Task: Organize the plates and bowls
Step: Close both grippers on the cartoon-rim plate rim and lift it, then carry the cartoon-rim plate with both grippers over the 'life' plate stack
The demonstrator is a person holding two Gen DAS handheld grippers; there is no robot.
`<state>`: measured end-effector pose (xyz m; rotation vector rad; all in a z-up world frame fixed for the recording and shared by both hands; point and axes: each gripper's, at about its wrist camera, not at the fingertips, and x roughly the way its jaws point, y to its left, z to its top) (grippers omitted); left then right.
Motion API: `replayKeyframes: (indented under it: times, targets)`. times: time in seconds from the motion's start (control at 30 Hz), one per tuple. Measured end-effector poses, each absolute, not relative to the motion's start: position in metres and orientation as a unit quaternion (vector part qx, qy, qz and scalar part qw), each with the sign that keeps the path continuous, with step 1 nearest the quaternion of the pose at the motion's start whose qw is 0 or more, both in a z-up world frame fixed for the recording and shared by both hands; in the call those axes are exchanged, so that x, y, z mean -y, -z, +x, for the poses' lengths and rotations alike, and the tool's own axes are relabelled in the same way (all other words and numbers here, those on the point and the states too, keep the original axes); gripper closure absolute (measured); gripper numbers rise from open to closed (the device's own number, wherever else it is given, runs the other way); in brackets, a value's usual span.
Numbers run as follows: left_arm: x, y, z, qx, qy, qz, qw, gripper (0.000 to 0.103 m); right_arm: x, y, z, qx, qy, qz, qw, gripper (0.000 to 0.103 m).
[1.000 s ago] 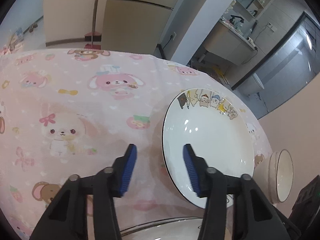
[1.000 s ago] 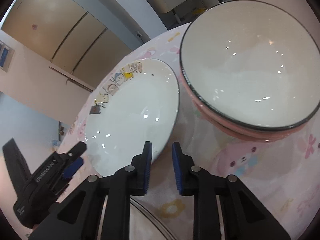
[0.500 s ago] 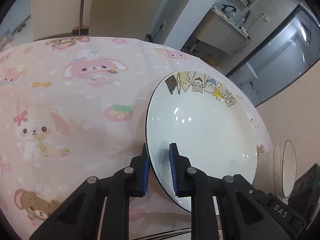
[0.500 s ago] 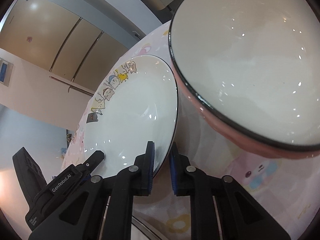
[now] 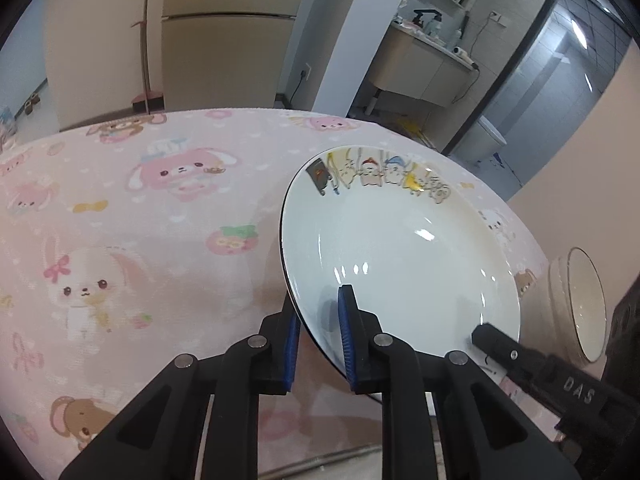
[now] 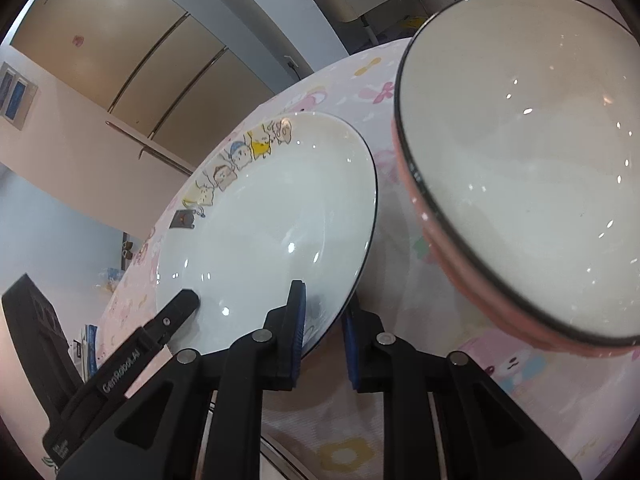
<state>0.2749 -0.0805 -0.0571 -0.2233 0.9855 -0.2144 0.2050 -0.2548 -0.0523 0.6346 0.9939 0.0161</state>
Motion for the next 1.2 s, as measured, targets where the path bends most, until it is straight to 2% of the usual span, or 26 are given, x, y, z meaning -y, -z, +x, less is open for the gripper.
replayKeyframes:
  times: [0.7,1.2]
  targets:
    - [0.055,-0.011,0.203,-0.397,0.091,-0.091,0.909,0.082,0.226,0.003,0.167,-0.429,-0.072,0.238,0.868,0.085]
    - [0.041,-0.062,0.108,-0.338,0.072,-0.090,0.934,0.082,0.202,-0.039,0.101,-0.394,-0.119,0.195,0.891,0.085]
